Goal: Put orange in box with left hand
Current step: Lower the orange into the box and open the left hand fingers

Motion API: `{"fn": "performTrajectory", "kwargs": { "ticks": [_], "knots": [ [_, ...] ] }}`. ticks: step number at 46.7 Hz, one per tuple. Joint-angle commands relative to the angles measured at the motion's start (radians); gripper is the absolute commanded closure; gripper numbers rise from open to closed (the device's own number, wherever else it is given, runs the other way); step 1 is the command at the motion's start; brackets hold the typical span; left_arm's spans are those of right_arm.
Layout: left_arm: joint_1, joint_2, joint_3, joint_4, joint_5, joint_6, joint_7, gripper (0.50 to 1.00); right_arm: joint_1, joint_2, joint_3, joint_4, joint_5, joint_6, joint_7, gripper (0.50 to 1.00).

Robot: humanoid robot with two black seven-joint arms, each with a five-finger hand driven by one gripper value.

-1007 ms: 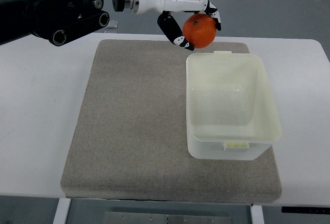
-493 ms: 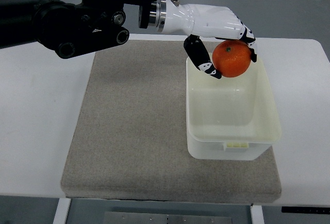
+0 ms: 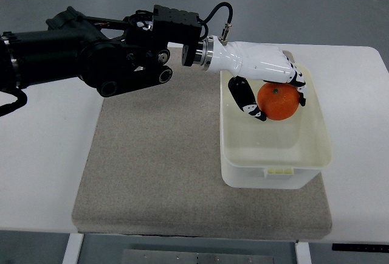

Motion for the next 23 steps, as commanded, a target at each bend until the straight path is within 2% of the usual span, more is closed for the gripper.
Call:
{"fn": "performTrajectory", "kwargs": {
  "ticks": [1, 19, 20, 21, 23],
  "knots": [
    [0.018, 0.0, 0.003, 0.001, 0.008, 0.0, 0.0, 1.0, 0.0, 0.0, 0.0, 0.0, 0.0, 0.0, 0.0, 0.574],
    [0.052, -0.006, -0.008, 0.013, 0.027, 0.001, 0.0, 1.0, 0.0, 0.0, 0.0, 0.0, 0.0, 0.0, 0.0, 0.574],
    [0.055, -0.006, -0.008, 0.013, 0.027, 0.001, 0.0, 0.99, 0.0, 0.0, 0.0, 0.0, 0.0, 0.0, 0.0, 0.574],
    [0.055, -0.006, -0.009, 0.012, 0.027, 0.001, 0.0, 0.946, 0.0, 0.0, 0.0, 0.0, 0.0, 0.0, 0.0, 0.574],
    [0.057, -0.006, -0.009, 0.012, 0.028, 0.001, 0.0, 0.9, 0.0, 0.0, 0.0, 0.0, 0.0, 0.0, 0.0, 0.574]
  ]
}}
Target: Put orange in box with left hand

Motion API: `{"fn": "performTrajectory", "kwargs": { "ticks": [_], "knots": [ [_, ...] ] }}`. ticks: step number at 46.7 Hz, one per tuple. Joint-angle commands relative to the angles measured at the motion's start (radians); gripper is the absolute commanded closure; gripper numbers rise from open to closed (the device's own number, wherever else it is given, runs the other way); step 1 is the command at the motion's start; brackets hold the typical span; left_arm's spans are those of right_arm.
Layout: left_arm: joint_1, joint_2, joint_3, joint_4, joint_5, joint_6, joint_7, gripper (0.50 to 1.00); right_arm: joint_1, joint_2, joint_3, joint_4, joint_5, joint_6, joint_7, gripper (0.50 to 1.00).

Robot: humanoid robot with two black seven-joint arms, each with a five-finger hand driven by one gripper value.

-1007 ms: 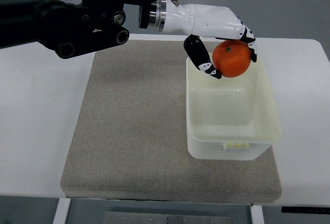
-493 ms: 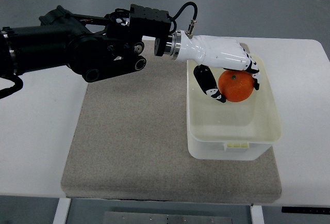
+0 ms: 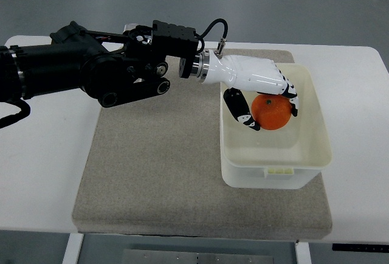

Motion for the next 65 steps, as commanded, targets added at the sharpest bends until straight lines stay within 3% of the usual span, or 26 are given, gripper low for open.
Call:
{"fn": "performTrajectory", "kwargs": {
  "ticks": [1, 4, 10, 12, 13, 14, 43, 57, 65],
  "knots": [
    [0.003, 0.0, 0.0, -0.002, 0.001, 0.001, 0.0, 0.873, 0.0, 0.0, 0.0, 0.0, 0.0, 0.0, 0.0, 0.574],
    [0.004, 0.0, 0.0, -0.002, 0.001, 0.001, 0.0, 0.75, 0.0, 0.0, 0.0, 0.0, 0.0, 0.0, 0.0, 0.574],
    [0.006, 0.0, 0.0, -0.002, 0.001, -0.001, 0.0, 0.716, 0.0, 0.0, 0.0, 0.0, 0.0, 0.0, 0.0, 0.574],
    [0.006, 0.0, -0.002, -0.003, -0.005, -0.001, 0.0, 0.573, 0.0, 0.0, 0.0, 0.0, 0.0, 0.0, 0.0, 0.574],
    [0.007, 0.0, -0.002, -0.003, -0.012, -0.001, 0.0, 0.534, 0.0, 0.0, 0.0, 0.0, 0.0, 0.0, 0.0, 0.574],
    [0.007, 0.002, -0.002, -0.003, -0.013, -0.001, 0.0, 0.527, 0.0, 0.0, 0.0, 0.0, 0.0, 0.0, 0.0, 0.574],
    [0.006, 0.022, -0.071, 0.018, -0.025, 0.001, 0.0, 0.512, 0.0, 0.0, 0.0, 0.0, 0.0, 0.0, 0.0, 0.574],
    [0.004, 0.051, -0.106, 0.19, -0.032, -0.001, 0.0, 0.512, 0.0, 0.0, 0.0, 0.0, 0.0, 0.0, 0.0, 0.574],
    [0.004, 0.057, -0.118, 0.394, -0.096, -0.01, 0.0, 0.512, 0.0, 0.0, 0.0, 0.0, 0.0, 0.0, 0.0, 0.574]
  ]
}}
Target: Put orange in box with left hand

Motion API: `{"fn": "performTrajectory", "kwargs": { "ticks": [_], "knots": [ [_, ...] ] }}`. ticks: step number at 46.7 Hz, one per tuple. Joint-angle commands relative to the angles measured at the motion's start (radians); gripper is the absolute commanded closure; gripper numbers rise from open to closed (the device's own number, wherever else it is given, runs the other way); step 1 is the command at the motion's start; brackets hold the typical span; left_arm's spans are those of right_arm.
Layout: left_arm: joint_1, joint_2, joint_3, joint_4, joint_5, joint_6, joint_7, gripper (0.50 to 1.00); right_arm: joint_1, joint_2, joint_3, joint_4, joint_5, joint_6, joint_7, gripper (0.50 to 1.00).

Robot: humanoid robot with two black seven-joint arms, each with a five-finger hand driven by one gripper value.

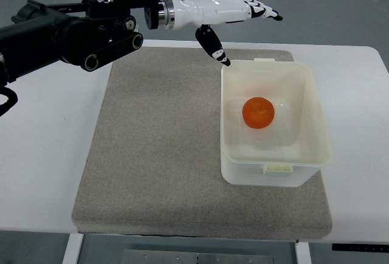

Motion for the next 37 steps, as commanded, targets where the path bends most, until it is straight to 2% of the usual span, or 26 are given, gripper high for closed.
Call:
{"fn": "performTrajectory", "kwargs": {
  "ticks": [1, 6, 10, 20, 31, 33, 37],
  "knots": [
    [0.003, 0.001, -0.002, 0.123, -0.042, -0.007, 0.0, 0.512, 0.0, 0.0, 0.0, 0.0, 0.0, 0.0, 0.0, 0.574],
    [0.006, -0.005, 0.007, 0.283, -0.097, -0.012, 0.0, 0.512, 0.0, 0.0, 0.0, 0.0, 0.0, 0.0, 0.0, 0.574],
    [0.027, -0.006, 0.01, 0.355, -0.144, -0.012, 0.0, 0.512, 0.0, 0.0, 0.0, 0.0, 0.0, 0.0, 0.0, 0.574],
    [0.055, -0.01, 0.007, 0.473, -0.224, -0.012, 0.0, 0.514, 0.0, 0.0, 0.0, 0.0, 0.0, 0.0, 0.0, 0.574],
    [0.069, -0.011, 0.001, 0.52, -0.387, -0.038, 0.0, 0.521, 0.0, 0.0, 0.0, 0.0, 0.0, 0.0, 0.0, 0.574],
    [0.072, -0.013, 0.0, 0.527, -0.414, -0.041, 0.035, 0.521, 0.0, 0.0, 0.0, 0.0, 0.0, 0.0, 0.0, 0.574],
    [0.082, -0.017, -0.002, 0.546, -0.47, -0.043, 0.15, 0.525, 0.0, 0.0, 0.0, 0.0, 0.0, 0.0, 0.0, 0.574]
  ]
}}
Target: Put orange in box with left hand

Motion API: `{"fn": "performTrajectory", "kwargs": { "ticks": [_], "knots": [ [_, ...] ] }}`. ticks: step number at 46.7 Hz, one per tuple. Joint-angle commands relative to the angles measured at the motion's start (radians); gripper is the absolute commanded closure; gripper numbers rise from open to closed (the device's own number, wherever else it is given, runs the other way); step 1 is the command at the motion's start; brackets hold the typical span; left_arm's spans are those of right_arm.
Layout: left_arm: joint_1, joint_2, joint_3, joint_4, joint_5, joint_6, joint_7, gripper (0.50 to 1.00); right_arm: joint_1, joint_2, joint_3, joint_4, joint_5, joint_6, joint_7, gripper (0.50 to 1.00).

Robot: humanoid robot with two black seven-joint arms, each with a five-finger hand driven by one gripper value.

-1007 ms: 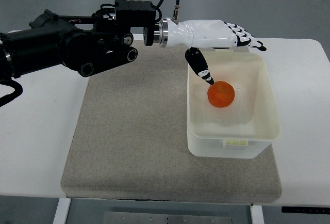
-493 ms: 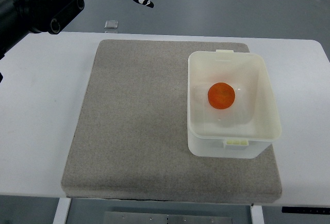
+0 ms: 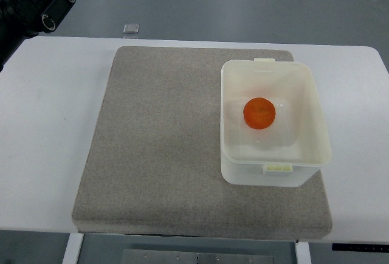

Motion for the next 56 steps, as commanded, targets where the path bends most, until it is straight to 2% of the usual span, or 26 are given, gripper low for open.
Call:
{"fn": "performTrajectory", "kwargs": {
  "ticks": [1, 5, 8, 12, 16, 27, 37, 45, 49, 56],
  "knots": [
    [0.011, -0.004, -0.002, 0.017, -0.063, -0.001, 0.125, 0.527, 0.0, 0.0, 0.0, 0.0, 0.0, 0.0, 0.0, 0.574],
    [0.021, -0.004, -0.002, 0.012, -0.161, -0.006, 0.264, 0.527, 0.0, 0.0, 0.0, 0.0, 0.0, 0.0, 0.0, 0.574],
    [0.029, -0.004, 0.0, 0.014, -0.248, -0.013, 0.337, 0.536, 0.0, 0.0, 0.0, 0.0, 0.0, 0.0, 0.0, 0.574],
    [0.035, -0.004, -0.002, 0.017, -0.353, -0.02, 0.395, 0.57, 0.0, 0.0, 0.0, 0.0, 0.0, 0.0, 0.0, 0.574],
    [0.052, -0.004, -0.002, 0.017, -0.445, -0.02, 0.421, 0.587, 0.0, 0.0, 0.0, 0.0, 0.0, 0.0, 0.0, 0.574],
    [0.104, -0.004, -0.011, 0.005, -0.624, -0.035, 0.413, 0.598, 0.0, 0.0, 0.0, 0.0, 0.0, 0.0, 0.0, 0.574],
    [0.173, -0.004, -0.192, 0.006, -0.813, -0.067, 0.395, 0.596, 0.0, 0.0, 0.0, 0.0, 0.0, 0.0, 0.0, 0.574],
    [0.233, -0.006, -0.298, 0.006, -0.816, -0.076, 0.297, 0.596, 0.0, 0.0, 0.0, 0.0, 0.0, 0.0, 0.0, 0.574],
    [0.253, -0.006, -0.325, 0.008, -0.831, -0.13, 0.251, 0.596, 0.0, 0.0, 0.0, 0.0, 0.0, 0.0, 0.0, 0.574],
    [0.304, -0.006, -0.494, 0.008, -0.905, -0.214, 0.246, 0.596, 0.0, 0.0, 0.0, 0.0, 0.0, 0.0, 0.0, 0.574]
  ]
}}
